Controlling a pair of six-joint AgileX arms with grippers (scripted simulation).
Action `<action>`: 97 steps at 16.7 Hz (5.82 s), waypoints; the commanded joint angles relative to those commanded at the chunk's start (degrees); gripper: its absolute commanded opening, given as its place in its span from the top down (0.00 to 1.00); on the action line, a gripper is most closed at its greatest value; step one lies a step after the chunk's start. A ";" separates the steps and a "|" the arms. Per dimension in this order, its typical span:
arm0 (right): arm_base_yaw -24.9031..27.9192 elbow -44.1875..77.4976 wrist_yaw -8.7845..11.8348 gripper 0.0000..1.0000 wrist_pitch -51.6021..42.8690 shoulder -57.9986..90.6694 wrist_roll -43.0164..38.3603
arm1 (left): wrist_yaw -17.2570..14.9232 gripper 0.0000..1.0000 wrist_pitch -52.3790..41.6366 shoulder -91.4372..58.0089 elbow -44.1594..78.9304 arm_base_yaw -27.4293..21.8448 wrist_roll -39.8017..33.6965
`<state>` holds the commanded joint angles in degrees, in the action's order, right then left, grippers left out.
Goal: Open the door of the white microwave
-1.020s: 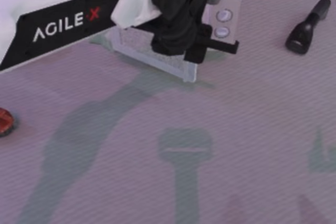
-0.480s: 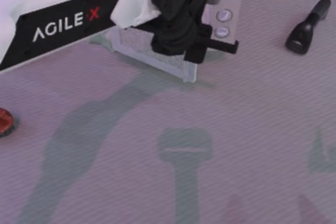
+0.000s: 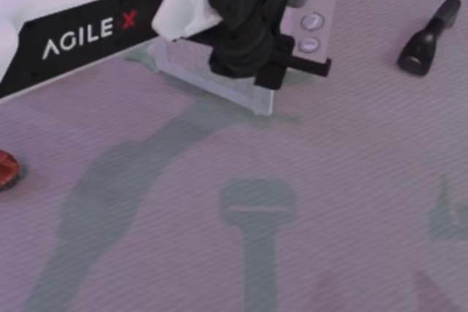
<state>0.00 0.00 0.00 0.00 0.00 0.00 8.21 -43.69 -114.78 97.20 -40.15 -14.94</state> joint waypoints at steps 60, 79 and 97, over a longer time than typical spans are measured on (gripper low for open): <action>0.00 0.00 0.00 0.00 0.00 0.00 0.00 | -7.00 1.00 4.49 8.97 -11.77 3.46 13.06; 0.00 0.00 0.00 0.00 0.00 0.00 0.00 | -11.28 1.00 5.28 12.67 -16.39 5.83 20.39; 0.00 0.00 0.00 0.00 0.00 0.00 0.00 | -11.28 1.00 5.28 12.67 -16.39 5.83 20.39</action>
<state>0.00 0.00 0.00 0.00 0.00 0.00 -3.07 -38.41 -102.11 80.81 -34.32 5.45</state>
